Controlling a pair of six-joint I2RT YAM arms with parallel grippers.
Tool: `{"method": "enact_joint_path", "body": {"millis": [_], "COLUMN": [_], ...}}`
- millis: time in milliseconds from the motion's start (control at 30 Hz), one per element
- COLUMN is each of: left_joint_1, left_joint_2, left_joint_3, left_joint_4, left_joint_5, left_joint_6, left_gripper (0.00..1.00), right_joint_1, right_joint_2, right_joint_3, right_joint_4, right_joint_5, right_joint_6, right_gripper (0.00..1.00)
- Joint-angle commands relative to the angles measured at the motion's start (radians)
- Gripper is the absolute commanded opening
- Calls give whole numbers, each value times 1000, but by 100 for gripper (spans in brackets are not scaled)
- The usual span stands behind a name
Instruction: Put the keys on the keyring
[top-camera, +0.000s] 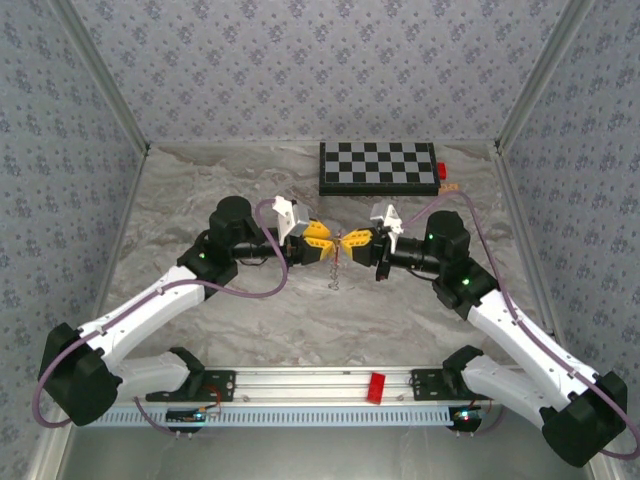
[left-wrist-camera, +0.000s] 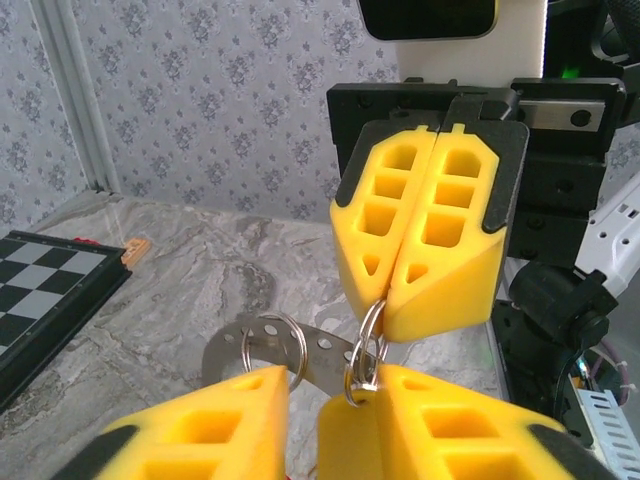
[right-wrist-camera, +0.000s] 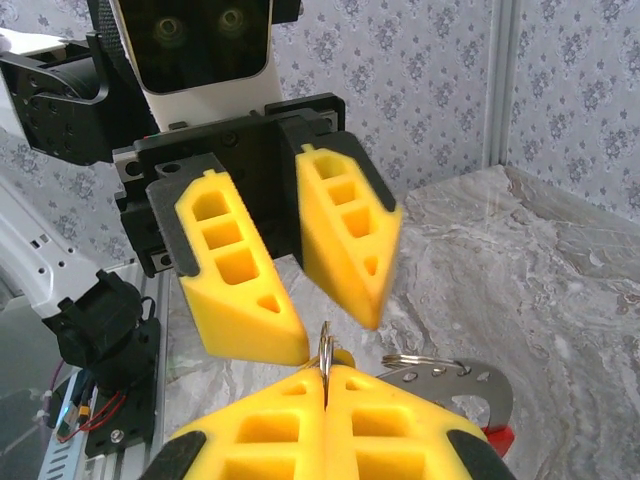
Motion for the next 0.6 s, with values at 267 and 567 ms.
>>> {"method": "enact_joint_path", "body": {"millis": [267,567], "left_joint_1": [8,7], "left_joint_2": [-18,0], "left_joint_3": [-2,7], "left_joint_4": [29,-1], "left_joint_5": [24,106], "left_joint_6": [0,15], "left_gripper": [14,0], "right_joint_1": [12,4], "right_joint_2": [-13,-27], "right_joint_3": [2,-14], "right_joint_4": [-6,15], "right_joint_5": [-10,25], "right_joint_6": [-18,-5], "right_gripper": [0,0]}}
